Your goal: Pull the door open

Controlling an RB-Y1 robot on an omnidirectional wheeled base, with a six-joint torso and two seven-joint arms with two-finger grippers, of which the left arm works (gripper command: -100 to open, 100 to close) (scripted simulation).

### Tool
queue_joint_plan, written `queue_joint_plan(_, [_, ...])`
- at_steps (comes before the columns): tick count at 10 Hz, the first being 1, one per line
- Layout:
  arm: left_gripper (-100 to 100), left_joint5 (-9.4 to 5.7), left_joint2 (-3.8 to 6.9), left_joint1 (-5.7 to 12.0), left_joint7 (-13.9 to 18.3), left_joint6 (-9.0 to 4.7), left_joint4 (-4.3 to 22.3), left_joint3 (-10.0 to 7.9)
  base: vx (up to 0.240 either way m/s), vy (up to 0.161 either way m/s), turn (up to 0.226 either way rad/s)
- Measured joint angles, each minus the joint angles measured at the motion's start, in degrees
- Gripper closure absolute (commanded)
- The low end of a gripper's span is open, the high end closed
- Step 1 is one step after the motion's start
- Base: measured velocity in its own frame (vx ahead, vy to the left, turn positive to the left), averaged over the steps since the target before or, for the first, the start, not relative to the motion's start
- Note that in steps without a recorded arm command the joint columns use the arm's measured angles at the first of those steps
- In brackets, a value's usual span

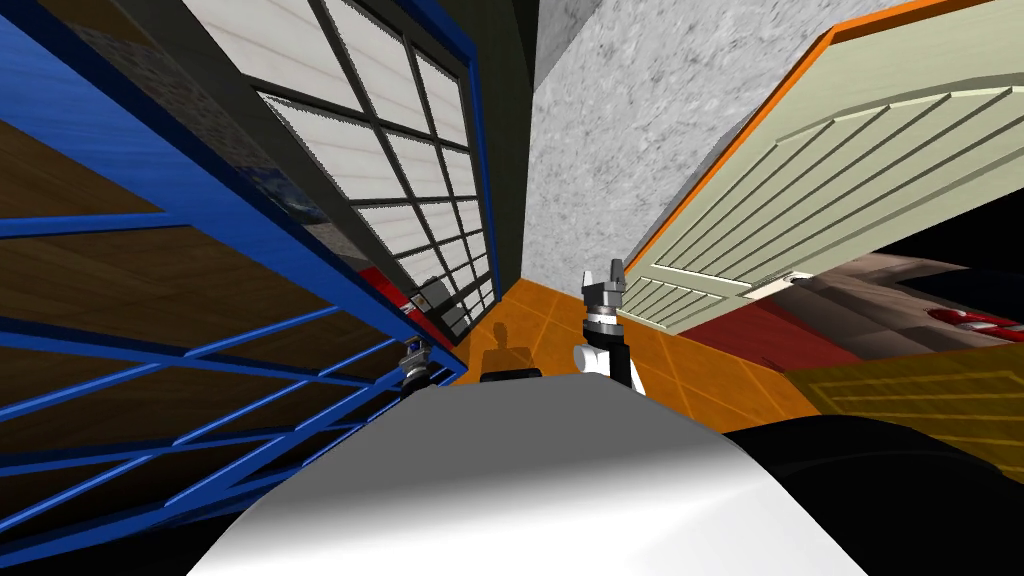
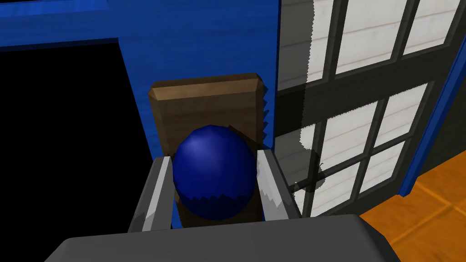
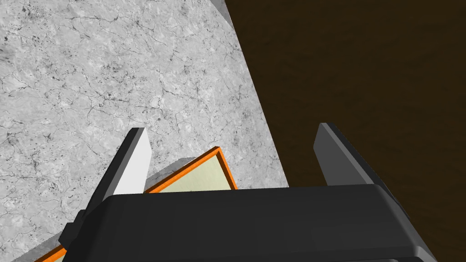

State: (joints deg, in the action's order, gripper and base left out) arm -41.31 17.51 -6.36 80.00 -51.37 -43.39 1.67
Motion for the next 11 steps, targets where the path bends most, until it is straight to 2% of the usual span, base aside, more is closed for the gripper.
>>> queue_joint_plan(2, [100,0.83,0.37,-0.24,0.98,0.21,-0.68,1.56,-0.244,-0.021,-0.069])
queue_joint_plan(6, [100,2.66,1.24,-0.25,3.89,0.04,-0.22,5.02,-0.218,-0.014,-0.054])
queue_joint_plan(8, [100,2.89,1.31,-0.58,4.21,0.39,-0.62,5.53,-0.1,-0.006,-0.031])
queue_joint_plan(11, [100,3.82,2.33,-1.18,5.28,0.07,-1.92,7.16,-0.213,0.011,-0.064])
